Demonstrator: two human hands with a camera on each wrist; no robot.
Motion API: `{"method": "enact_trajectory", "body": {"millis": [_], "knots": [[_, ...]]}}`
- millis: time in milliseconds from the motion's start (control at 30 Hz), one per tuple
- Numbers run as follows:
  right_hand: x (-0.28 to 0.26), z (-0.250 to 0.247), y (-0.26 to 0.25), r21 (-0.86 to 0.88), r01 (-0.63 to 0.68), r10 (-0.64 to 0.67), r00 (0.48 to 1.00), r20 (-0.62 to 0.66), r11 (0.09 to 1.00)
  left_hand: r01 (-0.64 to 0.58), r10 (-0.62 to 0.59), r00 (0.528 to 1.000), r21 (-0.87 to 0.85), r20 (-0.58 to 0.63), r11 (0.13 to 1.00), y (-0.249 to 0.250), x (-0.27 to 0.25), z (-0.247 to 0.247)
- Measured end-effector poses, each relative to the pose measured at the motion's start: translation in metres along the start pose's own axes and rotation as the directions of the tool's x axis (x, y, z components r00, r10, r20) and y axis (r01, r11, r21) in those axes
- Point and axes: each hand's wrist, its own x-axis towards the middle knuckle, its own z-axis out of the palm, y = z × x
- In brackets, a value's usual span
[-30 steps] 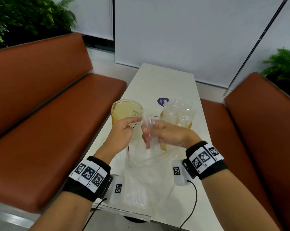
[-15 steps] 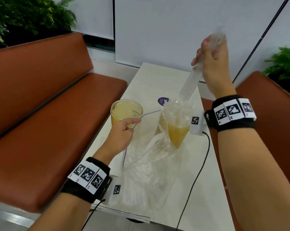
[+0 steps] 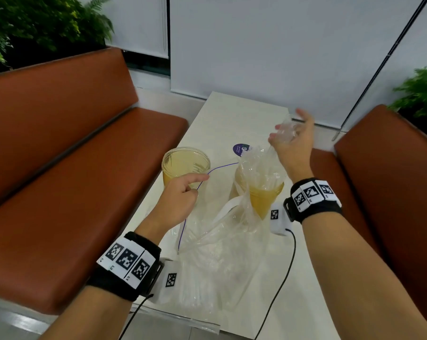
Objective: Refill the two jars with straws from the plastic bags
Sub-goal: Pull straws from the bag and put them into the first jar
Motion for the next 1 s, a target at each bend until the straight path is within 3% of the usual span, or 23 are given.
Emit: {"method": "enact_trajectory", "body": {"millis": [67,167,300,433,533,633,733,800,933,967,1000], "knots": [[0.008,-0.006,-0.017,0.035,0.127,-0.126,0.992,-0.025,0.991,-0.013,0.013,1.000,0.019,0.007,1.000,0.001,0.000,0.001],[0.026,-0.007,-0.030,-0.215,0.222,-0.200,0.972,0.121,0.951,-0.051,0.047,0.998,0.068,0.052,0.996,0.002,0.001,0.001],[0.016,-0.005,-0.011,-0.517,0.280,-0.080,0.923,0.375,0.809,-0.127,0.093,0.983,0.230,0.156,0.965,0.005,0.000,0.001],[-0.003,-0.007,0.013,-0.617,0.347,0.021,0.861,0.508,0.706,-0.201,0.132,0.962,0.288,0.240,0.937,0.010,-0.003,-0.001],[-0.012,-0.007,0.016,-0.651,0.417,0.114,0.783,0.612,0.634,-0.228,0.153,0.958,0.314,0.244,0.922,0.010,-0.004,0.000],[-0.013,-0.007,0.012,-0.617,0.424,0.123,0.751,0.648,0.663,-0.196,0.124,0.965,0.325,0.231,0.925,0.010,-0.006,0.001],[-0.006,-0.002,0.004,-0.590,0.382,0.082,0.789,0.609,0.711,-0.163,0.104,0.974,0.301,0.201,0.940,0.013,-0.009,0.001],[-0.008,0.003,0.005,-0.598,0.422,0.082,0.768,0.635,0.681,-0.160,0.111,0.975,0.255,0.195,0.954,0.016,-0.010,0.001],[-0.022,0.008,0.024,-0.693,0.504,0.281,0.665,0.692,0.515,-0.153,0.105,0.973,0.235,0.205,0.960,0.016,-0.010,0.000],[-0.024,0.007,0.023,-0.694,0.502,0.278,0.668,0.691,0.516,-0.150,0.101,0.973,0.234,0.210,0.961,0.016,-0.011,0.000],[-0.023,0.006,0.018,-0.685,0.475,0.230,0.703,0.673,0.553,-0.149,0.099,0.972,0.234,0.214,0.961,0.016,-0.012,-0.001]]}}
